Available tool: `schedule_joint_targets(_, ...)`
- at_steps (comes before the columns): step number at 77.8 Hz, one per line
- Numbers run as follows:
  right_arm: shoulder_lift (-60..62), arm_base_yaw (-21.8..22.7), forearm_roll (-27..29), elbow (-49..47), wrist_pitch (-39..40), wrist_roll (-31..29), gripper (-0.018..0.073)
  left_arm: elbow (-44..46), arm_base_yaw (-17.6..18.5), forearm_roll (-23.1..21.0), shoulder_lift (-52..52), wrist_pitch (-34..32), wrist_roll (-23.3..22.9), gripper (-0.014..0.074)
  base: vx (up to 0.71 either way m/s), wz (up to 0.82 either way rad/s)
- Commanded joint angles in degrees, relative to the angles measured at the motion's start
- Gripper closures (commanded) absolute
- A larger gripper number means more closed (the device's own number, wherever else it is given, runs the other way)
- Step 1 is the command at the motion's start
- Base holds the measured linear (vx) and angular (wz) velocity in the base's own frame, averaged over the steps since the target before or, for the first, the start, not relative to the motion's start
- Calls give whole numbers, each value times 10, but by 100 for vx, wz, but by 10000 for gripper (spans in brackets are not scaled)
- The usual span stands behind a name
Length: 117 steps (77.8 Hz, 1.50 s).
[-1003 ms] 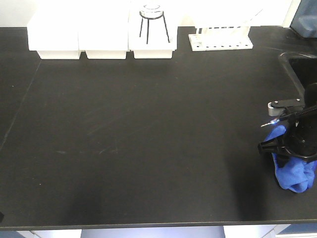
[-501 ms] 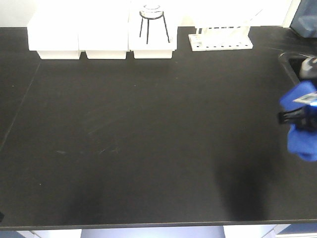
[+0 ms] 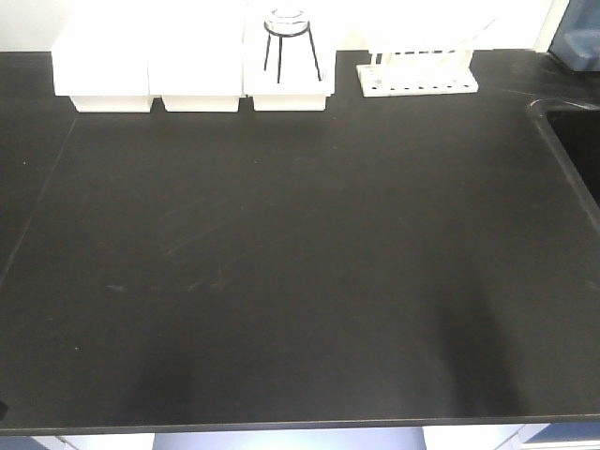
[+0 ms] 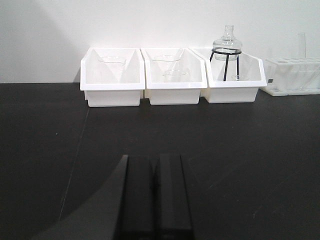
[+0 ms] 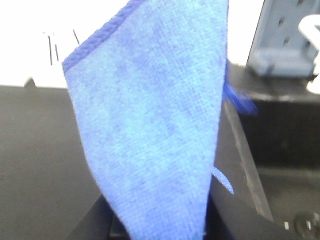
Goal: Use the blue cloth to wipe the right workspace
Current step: 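Lift the blue cloth off the bench with the right gripper, then drive the base to the other bench holding the cloth in the right gripper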
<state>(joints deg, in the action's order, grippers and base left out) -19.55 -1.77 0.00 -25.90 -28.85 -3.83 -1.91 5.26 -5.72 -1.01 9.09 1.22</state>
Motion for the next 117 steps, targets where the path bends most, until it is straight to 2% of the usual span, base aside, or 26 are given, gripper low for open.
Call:
schedule_joint_targets(1, 41, 3, 0, 41, 100, -20, 566, 14, 0, -2, -5, -48, 0, 603, 0, 0)
schedule_joint_targets(11, 80, 3, 0, 133, 210, -43, 565, 14, 0, -2, -5, -48, 0, 603, 0, 0)
schedule_joint_targets(21, 80, 3, 9, 170, 301, -56, 562, 14, 0, -2, -5, -48, 0, 603, 0, 0)
schedule_joint_targets(117, 78, 3, 17, 170, 299, -56, 559, 14, 0, -2, -5, -48, 0, 603, 0, 0)
